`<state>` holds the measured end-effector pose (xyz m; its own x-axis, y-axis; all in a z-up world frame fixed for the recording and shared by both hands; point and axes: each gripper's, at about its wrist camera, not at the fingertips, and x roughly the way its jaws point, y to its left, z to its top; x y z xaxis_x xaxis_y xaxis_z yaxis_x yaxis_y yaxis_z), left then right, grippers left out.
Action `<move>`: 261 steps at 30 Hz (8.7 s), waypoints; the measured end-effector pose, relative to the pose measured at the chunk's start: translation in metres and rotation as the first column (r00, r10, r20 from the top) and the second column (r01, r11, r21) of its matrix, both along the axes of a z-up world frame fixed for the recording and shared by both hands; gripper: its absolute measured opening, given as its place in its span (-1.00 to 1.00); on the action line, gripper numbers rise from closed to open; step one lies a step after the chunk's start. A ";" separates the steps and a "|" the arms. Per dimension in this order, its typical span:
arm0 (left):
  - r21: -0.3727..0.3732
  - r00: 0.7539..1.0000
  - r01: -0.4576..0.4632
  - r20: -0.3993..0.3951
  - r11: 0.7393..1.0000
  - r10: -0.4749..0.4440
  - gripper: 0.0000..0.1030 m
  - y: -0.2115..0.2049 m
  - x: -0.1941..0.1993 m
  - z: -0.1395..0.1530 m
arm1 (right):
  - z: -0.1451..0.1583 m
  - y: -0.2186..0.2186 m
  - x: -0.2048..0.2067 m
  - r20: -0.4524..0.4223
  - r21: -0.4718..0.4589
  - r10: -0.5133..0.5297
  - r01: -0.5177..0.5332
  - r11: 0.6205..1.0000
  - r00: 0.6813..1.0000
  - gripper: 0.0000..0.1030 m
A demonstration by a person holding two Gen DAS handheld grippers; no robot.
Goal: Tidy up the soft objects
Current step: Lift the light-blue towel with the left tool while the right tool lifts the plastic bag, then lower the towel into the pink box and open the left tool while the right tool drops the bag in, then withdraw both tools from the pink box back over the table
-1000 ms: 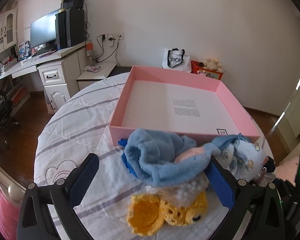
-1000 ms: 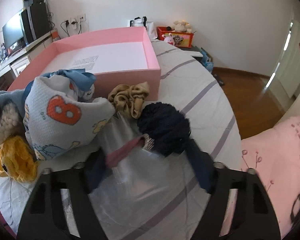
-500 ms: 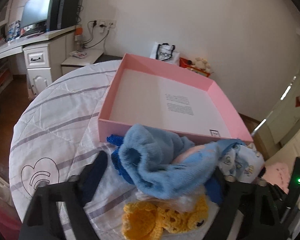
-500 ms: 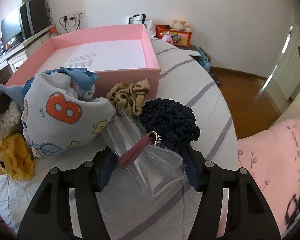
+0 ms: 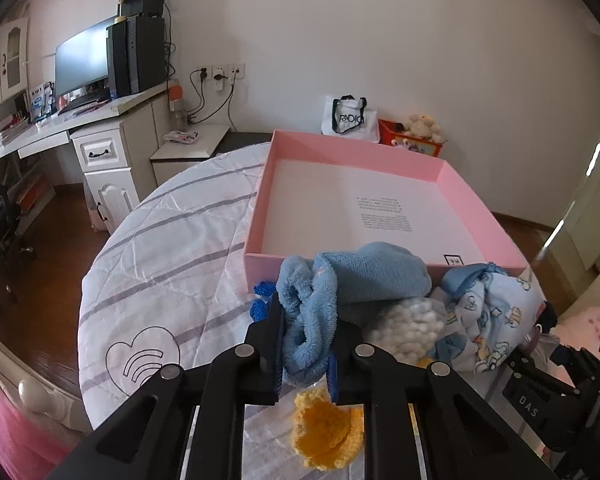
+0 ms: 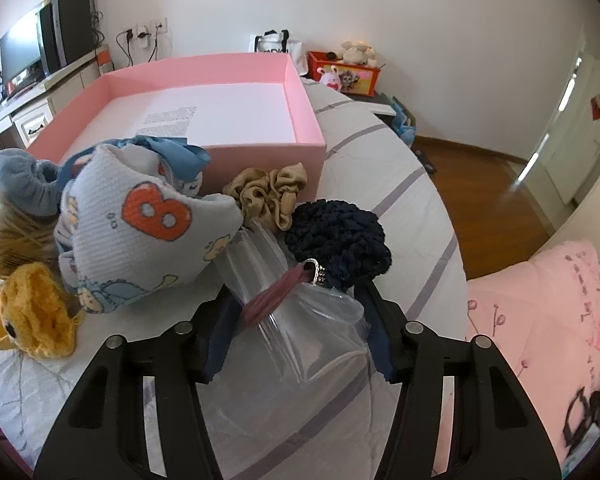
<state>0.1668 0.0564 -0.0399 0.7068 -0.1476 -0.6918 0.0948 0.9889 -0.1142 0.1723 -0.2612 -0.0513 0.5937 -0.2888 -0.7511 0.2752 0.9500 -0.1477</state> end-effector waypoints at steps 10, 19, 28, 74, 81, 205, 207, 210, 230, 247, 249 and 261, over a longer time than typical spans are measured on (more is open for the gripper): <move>0.002 0.997 -0.027 0.066 1.000 0.027 -0.76 0.000 -0.021 0.025 | 0.027 0.005 -0.016 0.100 0.018 0.026 -0.028 0.999 0.995 -0.18; 0.010 0.991 -0.058 0.121 0.998 0.057 -0.76 0.003 -0.048 0.040 | 0.059 0.014 -0.033 0.213 -0.028 0.037 -0.032 0.999 0.976 -0.21; 0.008 0.980 -0.048 0.193 0.999 0.046 -0.76 -0.001 -0.080 0.061 | 0.094 0.019 -0.059 0.317 -0.037 0.064 -0.055 0.998 0.946 -0.21; 0.035 0.851 -0.104 0.520 0.994 0.071 -0.75 -0.011 -0.250 0.073 | 0.185 0.080 -0.178 0.629 -0.205 0.253 -0.157 0.966 0.735 -0.20; 0.028 0.856 -0.101 0.511 0.995 0.072 -0.75 -0.004 -0.240 0.082 | 0.185 0.079 -0.173 0.619 -0.195 0.251 -0.164 0.967 0.744 -0.20; 0.017 0.927 -0.063 0.373 0.998 0.052 0.99 -0.023 -0.117 0.114 | 0.154 0.052 -0.097 0.433 -0.130 0.154 -0.107 0.986 0.888 1.00; 0.014 0.920 -0.063 0.387 0.998 0.053 0.99 -0.023 -0.125 0.117 | 0.159 0.055 -0.107 0.448 -0.136 0.160 -0.110 0.985 0.880 1.00; 0.007 0.906 -0.064 0.421 0.998 0.055 0.99 -0.022 -0.140 0.123 | 0.167 0.058 -0.120 0.475 -0.149 0.174 -0.115 0.982 0.863 1.00; 0.005 0.826 -0.090 0.559 0.996 0.072 1.00 -0.022 -0.198 0.126 | 0.200 0.078 -0.177 0.619 -0.223 0.222 -0.103 0.969 0.753 1.00; 0.005 0.833 -0.087 0.548 0.996 0.070 1.00 -0.024 -0.196 0.128 | 0.199 0.071 -0.176 0.618 -0.221 0.206 -0.083 0.972 0.759 1.00; 0.007 0.833 -0.087 0.549 0.996 0.069 1.00 -0.023 -0.197 0.128 | 0.199 0.071 -0.176 0.617 -0.224 0.207 -0.083 0.971 0.759 1.00; 0.013 0.849 -0.080 0.524 0.997 0.062 1.00 -0.021 -0.193 0.126 | 0.195 0.067 -0.169 0.601 -0.224 0.204 -0.082 0.971 0.773 1.00</move>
<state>-0.0259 0.0356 0.0865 0.9730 -0.0668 -0.2207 0.0605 0.9975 -0.0351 0.0035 -0.1946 0.1433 0.9551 -0.2523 -0.1551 0.2277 0.9604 -0.1605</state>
